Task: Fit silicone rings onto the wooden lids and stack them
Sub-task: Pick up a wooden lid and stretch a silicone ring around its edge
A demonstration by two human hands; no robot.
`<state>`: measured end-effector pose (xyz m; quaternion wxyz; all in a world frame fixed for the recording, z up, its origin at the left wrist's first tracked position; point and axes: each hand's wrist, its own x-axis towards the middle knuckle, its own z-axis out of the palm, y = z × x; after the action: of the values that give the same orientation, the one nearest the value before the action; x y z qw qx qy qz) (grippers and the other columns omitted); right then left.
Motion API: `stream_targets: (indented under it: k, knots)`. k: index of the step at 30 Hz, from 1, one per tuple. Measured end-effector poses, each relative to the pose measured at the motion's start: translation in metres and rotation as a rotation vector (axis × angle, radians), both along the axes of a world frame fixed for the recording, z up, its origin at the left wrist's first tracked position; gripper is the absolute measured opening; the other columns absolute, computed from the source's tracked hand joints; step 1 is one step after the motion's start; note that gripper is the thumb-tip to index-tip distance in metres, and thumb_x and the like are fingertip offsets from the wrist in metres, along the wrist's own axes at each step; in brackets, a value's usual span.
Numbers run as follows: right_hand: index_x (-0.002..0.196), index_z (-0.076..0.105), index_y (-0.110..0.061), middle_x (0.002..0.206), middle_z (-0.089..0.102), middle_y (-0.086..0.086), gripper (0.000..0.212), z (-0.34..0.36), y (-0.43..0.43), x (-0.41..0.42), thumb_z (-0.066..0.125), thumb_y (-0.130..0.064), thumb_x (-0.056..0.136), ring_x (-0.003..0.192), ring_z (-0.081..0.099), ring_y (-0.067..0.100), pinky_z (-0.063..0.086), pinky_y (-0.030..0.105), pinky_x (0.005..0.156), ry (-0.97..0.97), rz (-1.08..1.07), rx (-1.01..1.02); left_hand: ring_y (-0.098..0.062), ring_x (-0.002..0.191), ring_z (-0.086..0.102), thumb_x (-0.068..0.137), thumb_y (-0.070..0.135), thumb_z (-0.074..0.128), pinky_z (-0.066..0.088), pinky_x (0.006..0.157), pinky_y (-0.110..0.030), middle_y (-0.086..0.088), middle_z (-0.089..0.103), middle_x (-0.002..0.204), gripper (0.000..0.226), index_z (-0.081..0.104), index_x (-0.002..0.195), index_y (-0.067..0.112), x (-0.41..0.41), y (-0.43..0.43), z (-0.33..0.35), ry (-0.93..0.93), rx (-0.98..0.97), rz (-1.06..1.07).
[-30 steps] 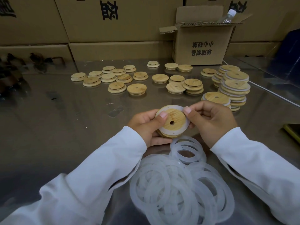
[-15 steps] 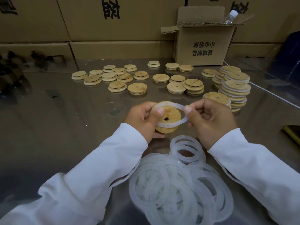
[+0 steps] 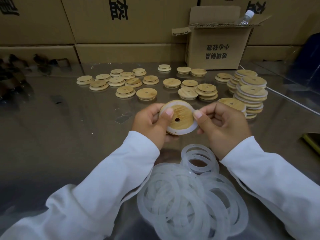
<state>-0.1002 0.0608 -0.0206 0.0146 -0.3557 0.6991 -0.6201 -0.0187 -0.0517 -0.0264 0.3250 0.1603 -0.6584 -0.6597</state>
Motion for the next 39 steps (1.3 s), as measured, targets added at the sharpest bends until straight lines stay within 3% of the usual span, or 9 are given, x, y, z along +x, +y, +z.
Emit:
stream_targets:
  k: [5, 9, 13, 17, 22, 24, 28, 33, 39]
  knots:
    - [0.072, 0.062, -0.014, 0.058, 0.060, -0.007, 0.010, 0.000, 0.001, 0.000, 0.062, -0.010, 0.082, 0.047, 0.054, 0.001, 0.044, 0.009, 0.053, -0.075, 0.041, -0.078, -0.014, 0.066, 0.069, 0.091, 0.015, 0.050, 0.056, 0.053, -0.028, 0.005, 0.070, 0.066, 0.014, 0.062, 0.084, 0.017, 0.001, 0.000, -0.005, 0.025, 0.145, -0.103]
    - [0.075, 0.064, -0.012, 0.062, 0.064, -0.004, 0.005, 0.002, 0.002, -0.003, 0.063, -0.011, 0.081, 0.048, 0.056, 0.001, 0.047, 0.010, 0.052, -0.126, 0.038, -0.103, -0.013, 0.072, 0.070, 0.084, 0.017, 0.057, 0.055, 0.055, -0.026, 0.005, 0.071, 0.071, 0.005, 0.061, 0.085, 0.016, 0.001, -0.001, -0.008, 0.054, 0.158, -0.147]
    - [0.079, 0.063, -0.014, 0.069, 0.065, 0.000, 0.002, 0.001, 0.002, -0.001, 0.065, -0.015, 0.079, 0.056, 0.058, 0.002, 0.048, 0.012, 0.056, -0.111, 0.028, -0.083, -0.016, 0.077, 0.069, 0.074, 0.023, 0.062, 0.056, 0.057, -0.027, 0.001, 0.070, 0.079, 0.012, 0.061, 0.084, 0.016, 0.000, -0.001, -0.009, 0.065, 0.165, -0.132]
    - [0.081, 0.059, -0.018, 0.076, 0.065, 0.008, 0.012, -0.003, 0.000, 0.005, 0.068, -0.019, 0.074, 0.067, 0.061, 0.020, 0.052, 0.027, 0.065, -0.103, 0.026, -0.027, -0.015, 0.076, 0.069, 0.076, 0.021, 0.062, 0.055, 0.056, -0.027, 0.002, 0.069, 0.078, 0.012, 0.061, 0.086, 0.014, 0.000, -0.002, -0.008, 0.077, 0.214, -0.112]
    - [0.076, 0.057, -0.020, 0.078, 0.065, 0.006, 0.010, -0.008, -0.002, 0.002, 0.068, -0.020, 0.075, 0.074, 0.063, 0.027, 0.053, 0.036, 0.072, -0.087, -0.029, 0.015, -0.016, 0.077, 0.069, 0.081, 0.016, 0.060, 0.056, 0.057, -0.028, 0.004, 0.070, 0.075, 0.007, 0.061, 0.087, 0.015, 0.001, -0.003, -0.008, 0.062, 0.252, -0.131]
    - [0.075, 0.058, -0.020, 0.079, 0.067, 0.006, 0.010, -0.009, -0.002, 0.000, 0.067, -0.021, 0.075, 0.074, 0.065, 0.025, 0.054, 0.034, 0.071, -0.112, -0.042, 0.012, -0.016, 0.077, 0.069, 0.082, 0.014, 0.059, 0.057, 0.058, -0.029, 0.004, 0.071, 0.075, 0.006, 0.061, 0.087, 0.016, 0.001, -0.002, -0.008, 0.064, 0.265, -0.147]
    - [0.075, 0.058, -0.016, 0.068, 0.067, -0.002, 0.009, -0.009, -0.002, -0.001, 0.067, -0.017, 0.078, 0.057, 0.065, 0.006, 0.051, 0.015, 0.057, -0.136, -0.016, -0.017, -0.014, 0.076, 0.069, 0.083, 0.012, 0.058, 0.057, 0.058, -0.029, 0.004, 0.070, 0.075, 0.006, 0.061, 0.088, 0.015, 0.001, -0.002, -0.008, 0.059, 0.285, -0.166]
    - [0.072, 0.059, -0.018, 0.064, 0.067, -0.003, 0.011, -0.010, -0.001, -0.004, 0.070, -0.018, 0.075, 0.055, 0.063, 0.006, 0.051, 0.015, 0.055, -0.098, -0.015, -0.019, -0.020, 0.081, 0.067, 0.082, 0.007, 0.060, 0.059, 0.069, -0.035, -0.003, 0.069, 0.081, 0.010, 0.060, 0.090, 0.013, 0.001, -0.004, -0.007, -0.027, 0.228, -0.173]
    - [0.066, 0.060, -0.026, 0.066, 0.067, -0.007, 0.015, -0.011, 0.001, -0.004, 0.070, -0.019, 0.073, 0.062, 0.065, 0.007, 0.055, 0.019, 0.061, 0.005, 0.017, 0.046, -0.024, 0.080, 0.064, 0.082, 0.008, 0.062, 0.052, 0.082, -0.039, -0.009, 0.068, 0.081, 0.007, 0.064, 0.087, 0.013, 0.005, -0.002, -0.010, -0.111, -0.043, -0.138]
